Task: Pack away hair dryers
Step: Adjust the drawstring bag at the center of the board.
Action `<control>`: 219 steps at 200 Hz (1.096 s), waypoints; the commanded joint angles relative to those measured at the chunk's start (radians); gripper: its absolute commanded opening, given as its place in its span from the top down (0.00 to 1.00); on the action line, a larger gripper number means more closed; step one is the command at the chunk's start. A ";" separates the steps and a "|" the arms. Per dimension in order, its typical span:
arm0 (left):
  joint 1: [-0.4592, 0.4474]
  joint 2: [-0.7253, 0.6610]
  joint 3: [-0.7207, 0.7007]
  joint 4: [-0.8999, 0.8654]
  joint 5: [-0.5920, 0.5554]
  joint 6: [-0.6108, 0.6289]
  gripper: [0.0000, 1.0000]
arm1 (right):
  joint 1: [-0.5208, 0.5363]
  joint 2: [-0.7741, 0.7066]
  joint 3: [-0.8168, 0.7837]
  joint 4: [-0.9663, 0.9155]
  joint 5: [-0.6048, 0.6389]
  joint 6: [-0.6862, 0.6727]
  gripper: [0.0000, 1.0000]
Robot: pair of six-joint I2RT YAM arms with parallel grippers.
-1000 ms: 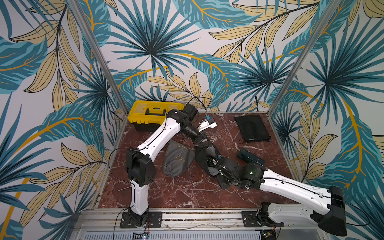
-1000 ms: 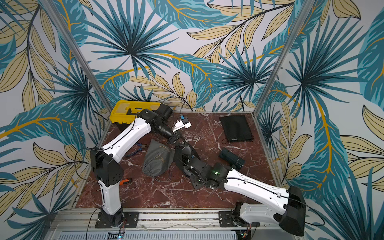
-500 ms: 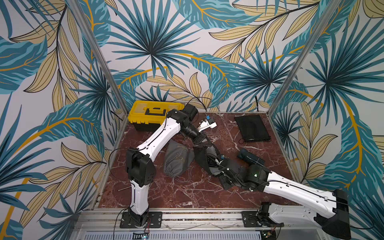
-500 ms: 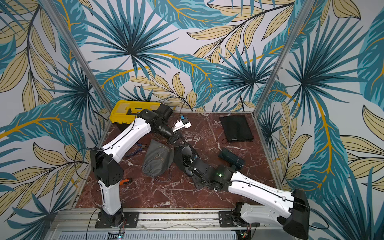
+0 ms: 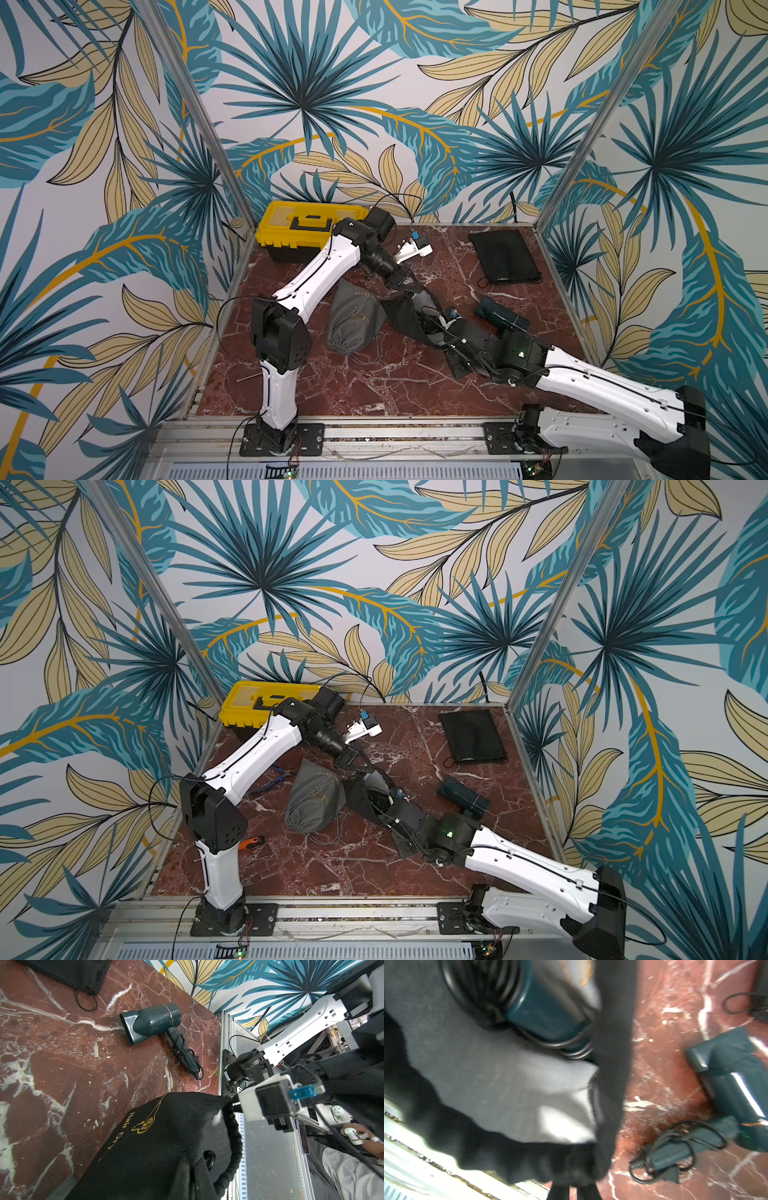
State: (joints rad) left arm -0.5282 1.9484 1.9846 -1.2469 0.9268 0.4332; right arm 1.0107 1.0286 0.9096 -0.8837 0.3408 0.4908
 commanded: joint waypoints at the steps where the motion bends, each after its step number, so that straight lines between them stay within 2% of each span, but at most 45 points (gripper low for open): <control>1: 0.027 -0.058 -0.016 0.008 -0.005 0.027 1.00 | 0.005 -0.037 0.023 -0.068 0.097 0.043 1.00; 92: 0.074 -0.107 -0.129 0.009 0.007 0.053 1.00 | 0.002 0.074 0.160 -0.020 0.211 0.048 1.00; 135: 0.106 -0.124 -0.189 0.008 0.023 0.073 1.00 | -0.013 0.115 0.165 0.111 0.166 0.042 1.00; 151: 0.117 -0.128 -0.210 0.008 0.029 0.081 0.97 | -0.022 0.145 0.172 0.134 0.141 0.039 1.00; 161: 0.125 -0.128 -0.221 0.008 0.033 0.081 0.91 | -0.027 0.164 0.180 0.138 0.127 0.038 1.00; 192: 0.150 -0.140 -0.247 0.008 0.044 0.095 0.52 | -0.035 0.215 0.209 0.154 0.092 0.035 1.00; 219: 0.170 -0.155 -0.257 0.009 0.041 0.100 0.36 | -0.047 0.250 0.244 0.160 0.069 0.027 1.00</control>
State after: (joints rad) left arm -0.3790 1.8442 1.7531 -1.2453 0.9493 0.5133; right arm 0.9791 1.2556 1.1156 -0.7475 0.4351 0.5255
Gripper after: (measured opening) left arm 0.599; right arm 0.064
